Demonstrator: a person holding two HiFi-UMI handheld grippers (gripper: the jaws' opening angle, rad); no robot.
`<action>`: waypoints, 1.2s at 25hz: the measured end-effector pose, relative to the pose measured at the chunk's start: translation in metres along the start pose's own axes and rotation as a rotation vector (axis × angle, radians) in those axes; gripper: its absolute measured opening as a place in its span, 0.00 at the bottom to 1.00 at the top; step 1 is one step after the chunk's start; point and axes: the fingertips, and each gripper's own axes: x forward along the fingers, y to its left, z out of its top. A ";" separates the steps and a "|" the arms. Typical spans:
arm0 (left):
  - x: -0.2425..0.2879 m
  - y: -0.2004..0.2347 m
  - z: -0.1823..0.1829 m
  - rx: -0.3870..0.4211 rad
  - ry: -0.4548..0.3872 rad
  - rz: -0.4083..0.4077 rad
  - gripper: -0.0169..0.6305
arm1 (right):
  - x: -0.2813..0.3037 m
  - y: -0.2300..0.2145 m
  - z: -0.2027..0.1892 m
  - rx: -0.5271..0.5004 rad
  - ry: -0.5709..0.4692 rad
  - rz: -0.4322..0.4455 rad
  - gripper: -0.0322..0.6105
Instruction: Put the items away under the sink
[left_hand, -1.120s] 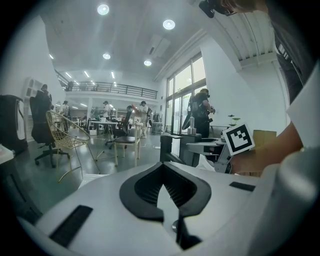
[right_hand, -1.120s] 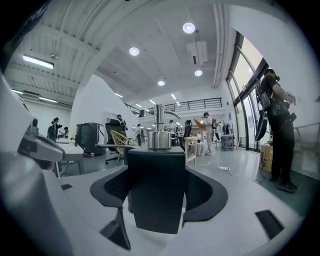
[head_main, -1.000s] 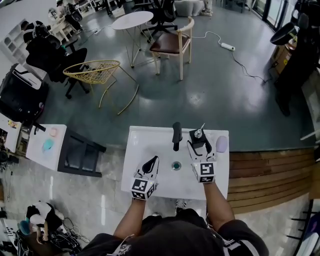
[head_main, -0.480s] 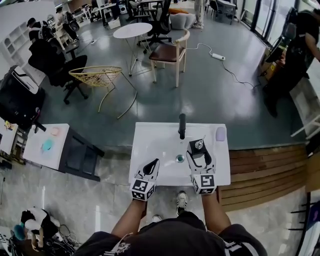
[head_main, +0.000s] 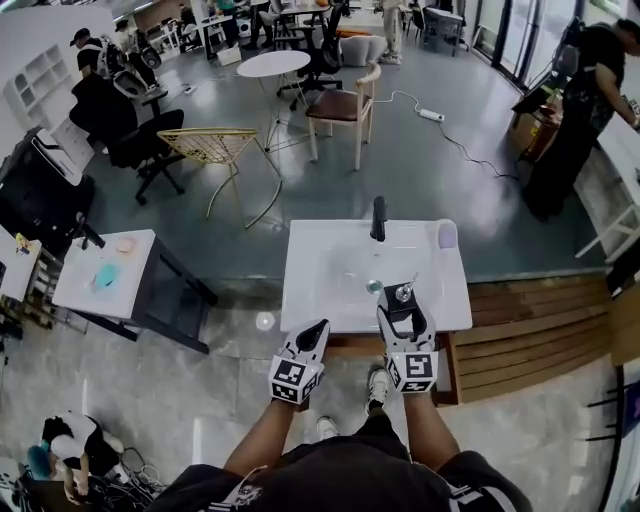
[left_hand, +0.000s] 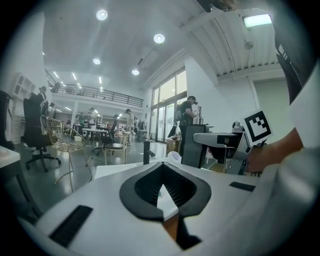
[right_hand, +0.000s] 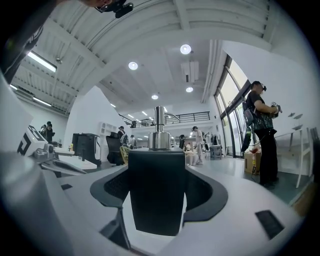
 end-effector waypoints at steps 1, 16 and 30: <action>-0.009 -0.005 -0.001 0.001 -0.001 -0.008 0.02 | -0.010 0.007 0.000 0.001 0.003 -0.004 0.56; -0.038 -0.073 0.008 0.005 -0.033 -0.019 0.02 | -0.109 0.008 -0.005 -0.004 0.030 -0.001 0.56; -0.006 -0.141 -0.015 0.009 -0.042 0.101 0.02 | -0.154 -0.046 -0.051 -0.025 0.072 0.113 0.56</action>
